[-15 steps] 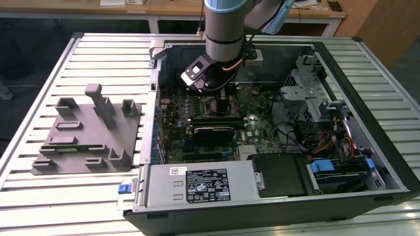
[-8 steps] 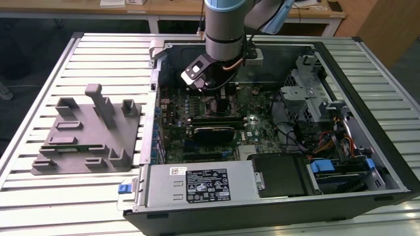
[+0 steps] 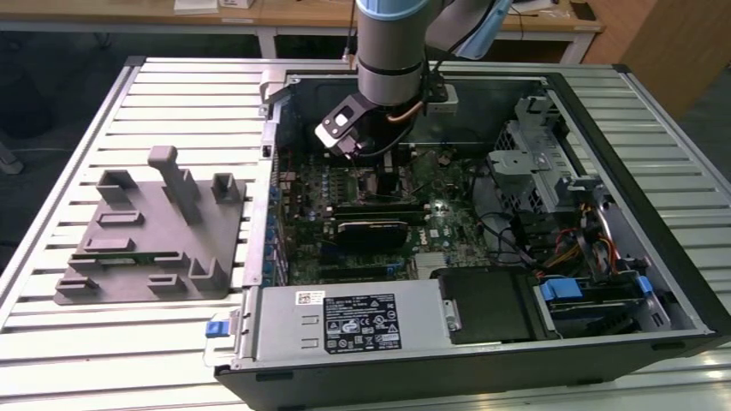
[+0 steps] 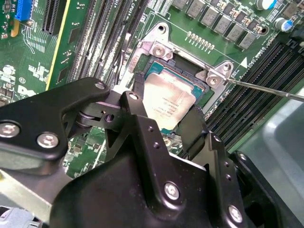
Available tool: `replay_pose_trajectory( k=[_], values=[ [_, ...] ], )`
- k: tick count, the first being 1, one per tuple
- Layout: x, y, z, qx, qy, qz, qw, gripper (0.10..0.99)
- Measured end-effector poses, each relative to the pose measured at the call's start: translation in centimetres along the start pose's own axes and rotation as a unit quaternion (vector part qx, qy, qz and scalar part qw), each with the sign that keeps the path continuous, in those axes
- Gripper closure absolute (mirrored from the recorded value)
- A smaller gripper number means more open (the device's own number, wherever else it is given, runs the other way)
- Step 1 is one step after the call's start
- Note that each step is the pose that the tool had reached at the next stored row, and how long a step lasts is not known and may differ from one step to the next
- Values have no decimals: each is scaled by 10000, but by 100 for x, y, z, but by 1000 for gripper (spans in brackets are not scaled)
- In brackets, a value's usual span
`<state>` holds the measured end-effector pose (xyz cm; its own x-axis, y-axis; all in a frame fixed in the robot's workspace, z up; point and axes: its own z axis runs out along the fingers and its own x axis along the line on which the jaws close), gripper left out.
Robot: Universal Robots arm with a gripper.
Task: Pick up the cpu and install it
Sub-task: 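Place the cpu into insertion slot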
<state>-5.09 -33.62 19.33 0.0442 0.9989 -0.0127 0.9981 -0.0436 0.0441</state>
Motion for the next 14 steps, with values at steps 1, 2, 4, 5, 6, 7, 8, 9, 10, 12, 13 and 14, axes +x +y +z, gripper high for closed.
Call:
replay_pose_trajectory(
  k=[1, 2, 4, 5, 6, 7, 8, 9, 10, 12, 13, 14],
  values=[
    [0, 0, 0, 0, 3, 0, 10000, 549],
    [0, 0, -2, 0, 9, 0, 10000, 549],
    [-1, 1, -6, 1, 36, 1, 10000, 549],
    [-1, 0, -6, 3, 51, 1, 10000, 549],
    [-1, 0, -7, 5, 68, 1, 10000, 549],
    [0, 0, -6, 5, 93, -1, 10000, 549],
    [1, 1, -5, 4, 125, -5, 9999, 549],
    [1, 1, -6, 6, 142, -8, 9999, 549],
    [1, 0, -5, 6, 150, -11, 9999, 549],
    [0, 0, -6, 6, 152, -19, 9999, 549],
    [-1, 0, -6, 6, 152, -24, 9999, 549],
    [-1, -1, -5, 6, 152, -26, 9999, 549]
  ],
)
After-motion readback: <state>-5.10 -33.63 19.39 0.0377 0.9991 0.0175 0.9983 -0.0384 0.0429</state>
